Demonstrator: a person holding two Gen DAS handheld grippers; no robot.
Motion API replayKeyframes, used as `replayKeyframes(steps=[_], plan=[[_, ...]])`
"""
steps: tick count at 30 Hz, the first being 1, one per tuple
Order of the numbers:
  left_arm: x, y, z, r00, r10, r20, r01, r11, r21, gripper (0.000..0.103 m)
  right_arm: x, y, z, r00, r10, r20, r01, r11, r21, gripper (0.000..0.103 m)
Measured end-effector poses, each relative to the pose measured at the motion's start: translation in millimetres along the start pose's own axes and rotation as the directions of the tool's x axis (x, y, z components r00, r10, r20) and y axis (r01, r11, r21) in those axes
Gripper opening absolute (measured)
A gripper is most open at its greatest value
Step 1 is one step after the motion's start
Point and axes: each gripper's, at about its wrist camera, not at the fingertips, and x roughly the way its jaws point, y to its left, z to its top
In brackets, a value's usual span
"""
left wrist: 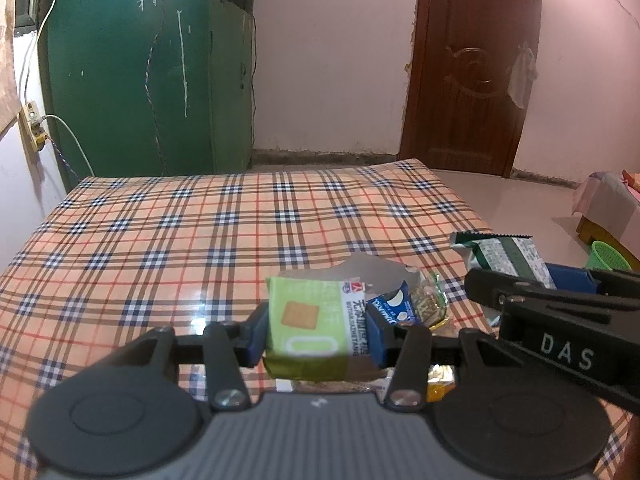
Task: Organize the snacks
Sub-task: 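Carry both held snacks over the white box, then lower both snacks into the white box and open both grippers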
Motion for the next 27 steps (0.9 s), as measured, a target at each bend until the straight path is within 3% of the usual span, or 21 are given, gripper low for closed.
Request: replayKeyframes(steps=[24,26,27], plan=[[31,-14,-7,0.992,-0.126,-0.014,0.126,0.991,0.047,0.047,47,7,4,0.998,0.025,-0.056,-0.026,1.0,-0.015,0.059],[33,-15,-8,0.986,-0.166,-0.016,0.166,0.985,0.049,0.048,51,7,5,0.998,0.028,-0.055,-0.029,0.999,-0.014,0.061],[34,-16,-9,0.984,-0.174,-0.023,0.175,0.983,0.051,0.049,52,7,5,0.998,0.032,-0.051,-0.033,0.999,-0.013,0.069]])
